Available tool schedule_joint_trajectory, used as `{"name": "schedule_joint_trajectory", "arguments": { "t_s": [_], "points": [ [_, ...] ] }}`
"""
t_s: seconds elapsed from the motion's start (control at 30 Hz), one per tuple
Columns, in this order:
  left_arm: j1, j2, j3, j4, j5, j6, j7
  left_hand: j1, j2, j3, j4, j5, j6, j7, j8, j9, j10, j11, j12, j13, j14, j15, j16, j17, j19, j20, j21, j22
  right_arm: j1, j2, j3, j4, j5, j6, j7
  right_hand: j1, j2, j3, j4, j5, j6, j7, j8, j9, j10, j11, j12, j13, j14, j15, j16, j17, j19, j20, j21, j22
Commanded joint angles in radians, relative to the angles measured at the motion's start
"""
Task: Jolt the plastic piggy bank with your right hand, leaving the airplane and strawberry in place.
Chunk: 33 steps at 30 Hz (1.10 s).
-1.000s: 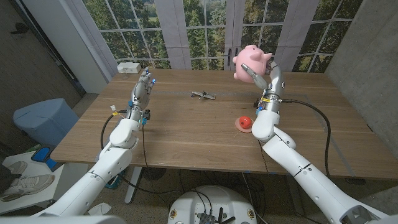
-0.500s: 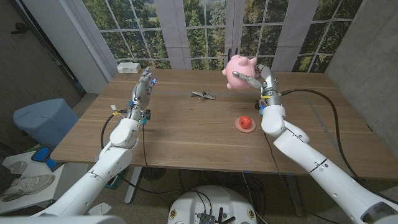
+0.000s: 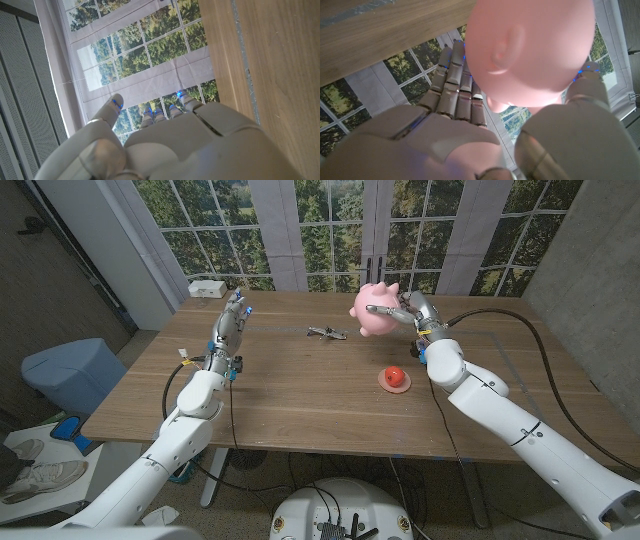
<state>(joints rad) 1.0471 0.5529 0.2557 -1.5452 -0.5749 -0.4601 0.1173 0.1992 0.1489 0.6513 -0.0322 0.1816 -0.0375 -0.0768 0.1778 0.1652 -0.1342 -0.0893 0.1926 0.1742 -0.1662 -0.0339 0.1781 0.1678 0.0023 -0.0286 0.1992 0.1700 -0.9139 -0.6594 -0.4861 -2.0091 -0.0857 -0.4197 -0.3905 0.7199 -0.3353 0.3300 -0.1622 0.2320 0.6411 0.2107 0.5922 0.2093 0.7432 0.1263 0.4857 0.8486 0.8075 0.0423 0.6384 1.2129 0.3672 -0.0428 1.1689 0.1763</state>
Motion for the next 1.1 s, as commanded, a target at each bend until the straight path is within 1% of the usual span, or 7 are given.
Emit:
{"name": "schedule_joint_trajectory", "arguments": {
  "t_s": [0.03, 0.23, 0.47, 0.6, 0.73, 0.9, 1.1],
  "points": [
    [0.001, 0.001, 0.0, -0.005, 0.002, 0.002, 0.002, 0.014, 0.04, -0.002, 0.002, 0.001, -0.002, -0.007, 0.001, 0.005, -0.004, -0.004, -0.002, 0.002, -0.007, -0.082, 0.0, 0.001, 0.001, -0.092, -0.004, 0.005, -0.007, -0.005, -0.008, 0.005, 0.004, 0.024, -0.05, 0.414, 0.415, 0.022, 0.025, 0.008, 0.332, -0.315, 0.004, 0.108, 0.319, -0.316, 0.004, 0.052, 0.125, -0.269, -0.002, 0.001, 0.001, -0.092, 0.003, 0.004],
    [0.003, 0.0, 0.0, -0.006, 0.004, 0.001, 0.004, 0.015, 0.04, -0.003, 0.002, 0.001, -0.002, -0.008, 0.001, 0.005, -0.004, -0.004, -0.002, 0.002, -0.007, -0.083, 0.0, 0.001, 0.001, -0.092, -0.004, 0.005, -0.037, 0.049, -0.004, 0.055, -0.052, 0.115, -0.2, 0.414, 0.415, 0.022, 0.025, 0.009, 0.333, -0.312, 0.004, 0.109, 0.32, -0.316, 0.004, 0.054, 0.127, -0.268, -0.005, 0.001, 0.002, -0.091, 0.004, 0.004],
    [0.003, 0.0, 0.0, -0.007, 0.005, 0.002, 0.006, 0.015, 0.04, -0.003, 0.002, 0.001, -0.002, -0.007, 0.001, 0.005, -0.004, -0.004, -0.002, 0.002, -0.008, -0.083, 0.0, 0.001, 0.002, -0.092, -0.004, 0.005, -0.061, 0.16, 0.004, 0.13, -0.13, 0.19, -0.422, 0.413, 0.416, 0.021, 0.026, 0.01, 0.333, -0.311, 0.002, 0.108, 0.322, -0.31, -0.002, 0.048, 0.131, -0.267, -0.006, 0.001, 0.004, -0.084, 0.005, 0.004],
    [0.001, 0.001, 0.0, -0.007, 0.008, 0.002, 0.007, 0.015, 0.04, -0.003, 0.002, 0.001, -0.002, -0.008, 0.001, 0.005, -0.005, -0.004, -0.003, 0.002, -0.007, -0.083, 0.0, 0.001, 0.002, -0.092, -0.004, 0.005, -0.066, 0.229, 0.016, 0.194, -0.153, 0.269, -0.549, 0.413, 0.417, 0.021, 0.026, 0.01, 0.334, -0.306, 0.0, 0.107, 0.325, -0.31, -0.002, 0.049, 0.134, -0.267, -0.007, 0.001, 0.008, -0.08, 0.007, 0.004],
    [0.001, 0.001, 0.0, -0.008, 0.008, 0.003, 0.007, 0.015, 0.04, -0.003, 0.002, 0.001, -0.002, -0.007, 0.001, 0.005, -0.003, -0.004, -0.002, 0.002, -0.007, -0.082, 0.0, 0.001, 0.002, -0.092, -0.004, 0.005, -0.065, 0.279, 0.028, 0.25, -0.17, 0.347, -0.647, 0.414, 0.416, 0.021, 0.024, 0.01, 0.337, -0.304, -0.001, 0.106, 0.33, -0.309, -0.004, 0.045, 0.137, -0.267, -0.006, 0.002, 0.012, -0.077, 0.009, 0.004],
    [0.0, -0.001, 0.002, -0.004, 0.007, 0.003, 0.006, 0.015, 0.04, -0.003, 0.002, 0.001, -0.002, -0.008, 0.001, 0.005, -0.004, -0.005, -0.002, 0.002, -0.007, -0.082, 0.0, 0.002, 0.002, -0.092, -0.004, 0.005, -0.064, 0.319, 0.042, 0.283, -0.179, 0.391, -0.709, 0.411, 0.417, 0.02, 0.026, 0.01, 0.335, -0.299, -0.003, 0.107, 0.331, -0.308, -0.004, 0.048, 0.139, -0.265, -0.007, 0.001, 0.014, -0.072, 0.011, 0.003],
    [-0.002, -0.002, 0.003, -0.002, 0.008, 0.002, 0.006, 0.015, 0.04, -0.003, 0.002, 0.001, -0.002, -0.008, 0.001, 0.005, -0.004, -0.005, -0.002, 0.002, -0.008, -0.083, 0.0, 0.002, 0.002, -0.093, -0.004, 0.005, -0.066, 0.32, 0.047, 0.28, -0.181, 0.39, -0.693, 0.411, 0.415, 0.019, 0.024, 0.011, 0.336, -0.297, -0.005, 0.105, 0.332, -0.308, -0.008, 0.044, 0.14, -0.264, -0.008, 0.002, 0.015, -0.07, 0.011, 0.003]
  ]
}}
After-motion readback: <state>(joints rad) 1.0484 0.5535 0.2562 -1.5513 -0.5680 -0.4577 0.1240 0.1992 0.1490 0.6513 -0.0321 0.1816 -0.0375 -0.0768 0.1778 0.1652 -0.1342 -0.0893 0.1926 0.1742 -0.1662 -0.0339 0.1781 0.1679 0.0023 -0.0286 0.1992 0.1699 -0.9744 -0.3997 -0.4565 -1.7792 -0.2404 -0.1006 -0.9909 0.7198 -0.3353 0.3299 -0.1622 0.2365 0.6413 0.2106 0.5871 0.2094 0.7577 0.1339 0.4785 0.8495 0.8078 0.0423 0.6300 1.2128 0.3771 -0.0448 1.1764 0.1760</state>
